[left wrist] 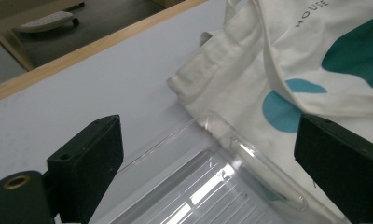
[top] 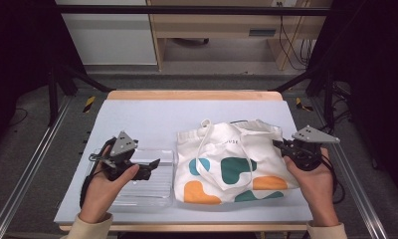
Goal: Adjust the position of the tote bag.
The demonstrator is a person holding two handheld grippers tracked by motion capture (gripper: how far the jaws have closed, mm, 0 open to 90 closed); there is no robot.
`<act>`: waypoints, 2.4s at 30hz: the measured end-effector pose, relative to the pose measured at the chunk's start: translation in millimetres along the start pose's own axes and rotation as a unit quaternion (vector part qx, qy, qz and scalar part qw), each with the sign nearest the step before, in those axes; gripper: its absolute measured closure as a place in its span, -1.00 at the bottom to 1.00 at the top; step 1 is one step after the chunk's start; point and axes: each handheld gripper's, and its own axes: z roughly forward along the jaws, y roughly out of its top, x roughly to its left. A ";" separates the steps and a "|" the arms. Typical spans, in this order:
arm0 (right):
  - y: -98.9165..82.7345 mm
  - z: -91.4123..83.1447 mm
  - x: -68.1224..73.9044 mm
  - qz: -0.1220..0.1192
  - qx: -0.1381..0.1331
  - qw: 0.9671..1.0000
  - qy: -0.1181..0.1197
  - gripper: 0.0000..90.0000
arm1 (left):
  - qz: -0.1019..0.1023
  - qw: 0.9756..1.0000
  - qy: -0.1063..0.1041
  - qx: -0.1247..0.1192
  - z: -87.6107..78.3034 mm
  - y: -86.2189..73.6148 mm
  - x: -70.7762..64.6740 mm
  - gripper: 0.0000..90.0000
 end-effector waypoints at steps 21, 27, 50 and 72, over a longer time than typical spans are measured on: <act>-21.6 -16.5 5.9 -0.004 -0.019 0.999 0.033 0.91 | 0.072 0.995 -0.057 0.048 97.8 76.0 -40.4 -0.78; -22.6 -18.0 7.1 -0.004 -0.020 0.999 0.031 0.91 | 0.063 0.995 -0.066 0.041 105.4 79.3 -41.8 -0.77; -28.0 -20.0 7.5 0.000 -0.017 0.999 0.034 0.90 | 0.070 0.992 -0.092 0.060 158.7 90.2 -34.1 -0.78; -28.4 -24.4 5.8 0.001 -0.015 0.999 0.036 0.90 | 0.076 0.987 -0.109 0.089 159.5 89.3 -41.6 0.20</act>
